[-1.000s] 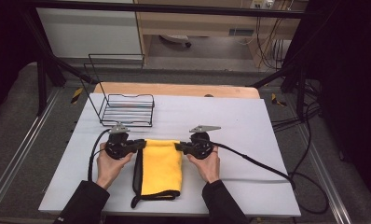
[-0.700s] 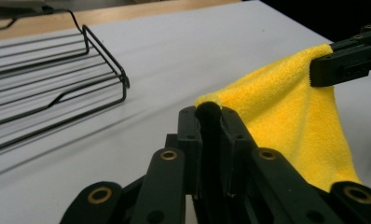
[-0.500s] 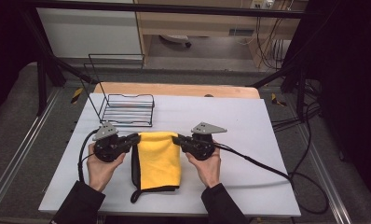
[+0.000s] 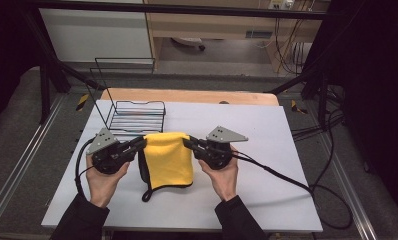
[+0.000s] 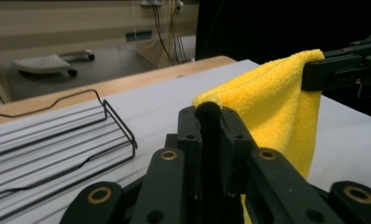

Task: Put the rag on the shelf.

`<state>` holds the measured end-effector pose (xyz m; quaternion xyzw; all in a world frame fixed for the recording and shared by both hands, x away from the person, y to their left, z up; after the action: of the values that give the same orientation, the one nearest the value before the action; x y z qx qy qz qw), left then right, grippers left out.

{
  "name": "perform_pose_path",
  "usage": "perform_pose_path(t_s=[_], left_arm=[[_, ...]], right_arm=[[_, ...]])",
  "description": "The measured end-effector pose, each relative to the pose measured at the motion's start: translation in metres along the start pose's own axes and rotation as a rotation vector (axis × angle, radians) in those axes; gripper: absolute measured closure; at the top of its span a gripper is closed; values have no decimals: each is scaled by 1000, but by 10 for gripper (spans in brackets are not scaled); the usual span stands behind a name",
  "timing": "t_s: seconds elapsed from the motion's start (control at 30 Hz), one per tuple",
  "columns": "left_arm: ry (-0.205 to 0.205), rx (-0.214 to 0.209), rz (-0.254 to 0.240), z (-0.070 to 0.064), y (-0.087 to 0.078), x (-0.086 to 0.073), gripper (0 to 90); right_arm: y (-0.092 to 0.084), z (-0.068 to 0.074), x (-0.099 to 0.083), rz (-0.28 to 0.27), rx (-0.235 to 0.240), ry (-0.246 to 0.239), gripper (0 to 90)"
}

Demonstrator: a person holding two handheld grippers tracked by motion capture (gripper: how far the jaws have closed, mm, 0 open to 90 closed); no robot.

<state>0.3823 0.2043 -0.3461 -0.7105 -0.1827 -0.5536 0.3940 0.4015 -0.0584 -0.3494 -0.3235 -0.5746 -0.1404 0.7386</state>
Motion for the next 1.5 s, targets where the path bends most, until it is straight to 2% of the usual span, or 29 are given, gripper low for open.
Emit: perform_pose_path(t_s=[0.5,0.73,0.93,1.5], left_arm=[[22,39,-122,-2,-19,17,801],[34,55,-168,-1,-28,25,801],[28,66,-206,1,-34,31,801],[19,105,-302,14,-52,51,801]], right_arm=[[-5,16,28,-125,-30,-97,829],[-5,21,36,-170,-40,-110,829],[-4,26,46,-206,-40,-117,830],[5,40,77,-263,-47,-159,830]])
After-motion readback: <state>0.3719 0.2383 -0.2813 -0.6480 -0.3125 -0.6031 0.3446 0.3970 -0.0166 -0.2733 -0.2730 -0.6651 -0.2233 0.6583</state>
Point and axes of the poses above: each handheld gripper's, and its own axes: y roughly forward along the jaws, x roughly out of its top, z roughly to its left, the point moved 3 cm from there along y, roughly forward along the jaws, and after that the axes turned 4 degrees about z, right-handed, at the moved point
